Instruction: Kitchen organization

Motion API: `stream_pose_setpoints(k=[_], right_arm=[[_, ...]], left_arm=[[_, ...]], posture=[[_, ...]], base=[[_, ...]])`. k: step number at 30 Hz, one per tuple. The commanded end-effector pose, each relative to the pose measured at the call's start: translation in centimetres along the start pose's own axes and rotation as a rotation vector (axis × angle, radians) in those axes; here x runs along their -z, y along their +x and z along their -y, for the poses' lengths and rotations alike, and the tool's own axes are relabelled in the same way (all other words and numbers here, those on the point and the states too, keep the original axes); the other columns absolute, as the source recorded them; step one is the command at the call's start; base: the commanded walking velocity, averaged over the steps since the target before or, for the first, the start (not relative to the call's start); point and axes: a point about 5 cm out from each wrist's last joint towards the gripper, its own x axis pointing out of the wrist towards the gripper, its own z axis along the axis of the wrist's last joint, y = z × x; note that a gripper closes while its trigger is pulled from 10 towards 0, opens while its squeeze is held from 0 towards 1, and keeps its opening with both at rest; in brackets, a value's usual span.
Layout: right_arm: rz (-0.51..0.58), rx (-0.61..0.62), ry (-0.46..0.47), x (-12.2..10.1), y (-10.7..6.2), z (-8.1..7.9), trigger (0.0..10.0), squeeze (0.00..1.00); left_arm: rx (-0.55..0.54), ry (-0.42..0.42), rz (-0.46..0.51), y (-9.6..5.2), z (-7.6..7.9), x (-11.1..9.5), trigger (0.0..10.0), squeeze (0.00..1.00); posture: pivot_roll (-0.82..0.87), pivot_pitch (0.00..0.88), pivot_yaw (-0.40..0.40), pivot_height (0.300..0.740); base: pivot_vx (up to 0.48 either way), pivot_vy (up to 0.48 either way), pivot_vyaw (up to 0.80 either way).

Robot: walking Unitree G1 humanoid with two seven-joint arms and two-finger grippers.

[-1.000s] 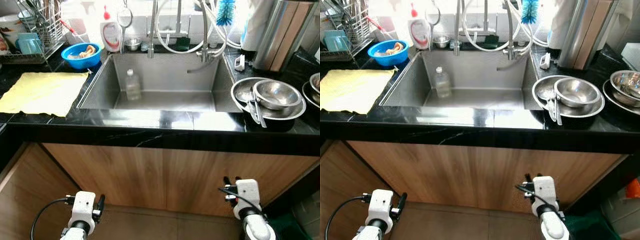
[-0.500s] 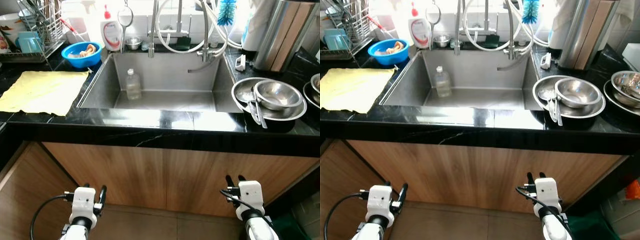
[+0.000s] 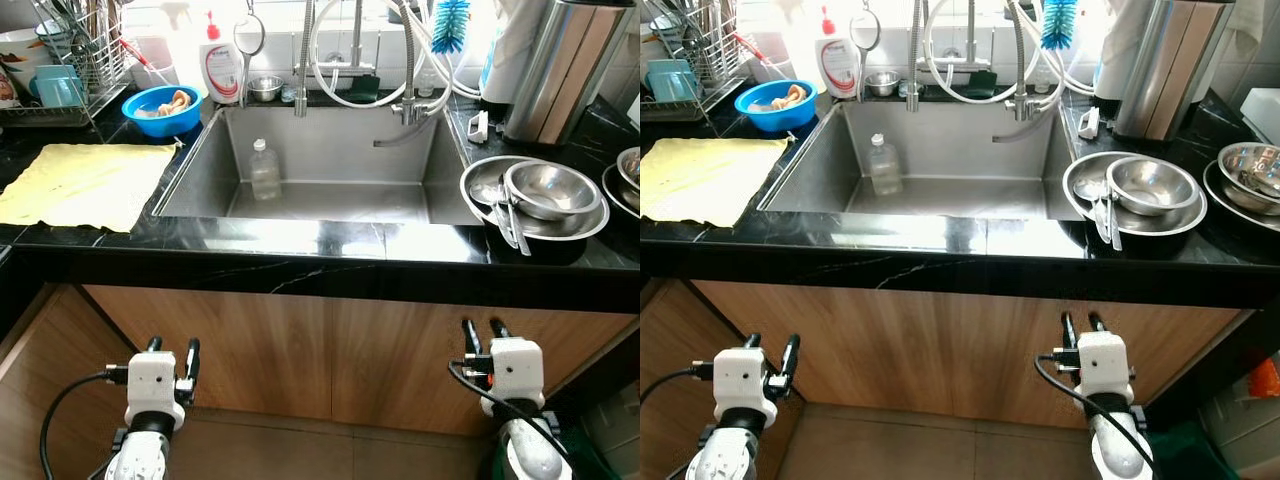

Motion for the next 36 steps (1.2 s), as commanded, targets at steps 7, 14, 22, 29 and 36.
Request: stream_pose_setpoints(k=[7,14,22,29,36], right_arm=[[0.049,0.045,-0.007,-1.5,1.6,0.6,10.0,0.0],[0.138,0.081,0.028,-4.5,2.7,0.8,10.0,0.0],[0.189,0.118,0.025,-6.5,1.7,1.1,10.0,0.0],[0.167,0.143,0.034,-6.2,1.6,1.4,10.0,0.0],[0.183,0.168,0.019,-7.2,2.0,2.0,10.0,0.0]], left_arm=[[-0.023,0.006,0.104,2.2,-0.1,-3.1,10.0,0.0],[0.002,-0.009,0.156,3.4,0.9,-4.8,10.0,0.0],[0.024,-0.009,0.143,2.8,1.5,-5.0,10.0,0.0],[0.054,-0.015,0.145,3.3,2.4,-5.1,10.0,0.0],[0.066,-0.017,0.137,2.9,2.7,-5.2,10.0,0.0]], posture=[[-0.12,0.0,0.066,0.74],[-0.14,0.0,0.071,0.74],[-0.14,0.0,0.071,0.74],[-0.14,0.0,0.071,0.74],[-0.14,0.0,0.067,0.74]], base=[[0.0,0.0,0.0],[0.0,0.0,0.0],[0.0,0.0,0.0],[0.0,0.0,0.0],[0.0,0.0,0.0]])
